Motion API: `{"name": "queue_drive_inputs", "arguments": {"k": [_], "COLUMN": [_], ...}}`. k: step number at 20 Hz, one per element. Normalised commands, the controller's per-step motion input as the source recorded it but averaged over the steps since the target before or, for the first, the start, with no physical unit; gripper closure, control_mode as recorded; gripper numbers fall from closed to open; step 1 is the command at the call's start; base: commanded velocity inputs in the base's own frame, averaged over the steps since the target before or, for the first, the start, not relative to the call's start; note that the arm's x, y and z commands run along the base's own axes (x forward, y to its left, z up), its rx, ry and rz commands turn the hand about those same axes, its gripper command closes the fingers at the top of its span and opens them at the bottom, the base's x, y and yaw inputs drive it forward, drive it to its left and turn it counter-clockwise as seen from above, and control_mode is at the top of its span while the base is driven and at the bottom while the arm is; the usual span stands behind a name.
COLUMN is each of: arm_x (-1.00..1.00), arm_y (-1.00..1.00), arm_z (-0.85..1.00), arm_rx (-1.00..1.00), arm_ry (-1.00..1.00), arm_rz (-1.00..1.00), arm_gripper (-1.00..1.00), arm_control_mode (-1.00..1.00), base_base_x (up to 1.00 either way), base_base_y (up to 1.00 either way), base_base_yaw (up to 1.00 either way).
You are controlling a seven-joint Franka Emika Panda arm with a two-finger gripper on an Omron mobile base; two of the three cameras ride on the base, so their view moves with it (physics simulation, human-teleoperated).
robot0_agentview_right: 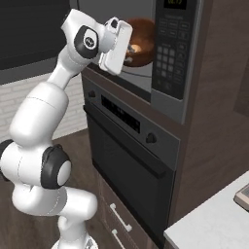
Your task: Pick the squash from the sink and place it in the bowl. Then pick the bowl and place it in the microwave. Then close the microwave door and press the start button.
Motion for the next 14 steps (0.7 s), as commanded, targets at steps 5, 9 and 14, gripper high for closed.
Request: {"name": "queue_drive_inputs", "arguments": {"k": [5, 9, 14], "arm_x": [0.26, 0.29, 0.17], "arm_y": [0.00, 0.00, 0.00], "arm_z": [-0.58, -0.24, -0.06], "arm_rx": [0.00, 0.00, 0.00], "arm_ry": [0.13, 0.00, -0.11], "arm_rz": [0.00, 0.00, 0.01], "arm_gripper": [-1.00, -1.00, -1.00], "arm_control_mode": [-1.00, -1.00, -1.00], "base_base_x": [0.00, 0.00, 0.00], "base_base_y": [0.00, 0.00, 0.00], "base_base_yaw": [0.00, 0.00, 0.00]}}
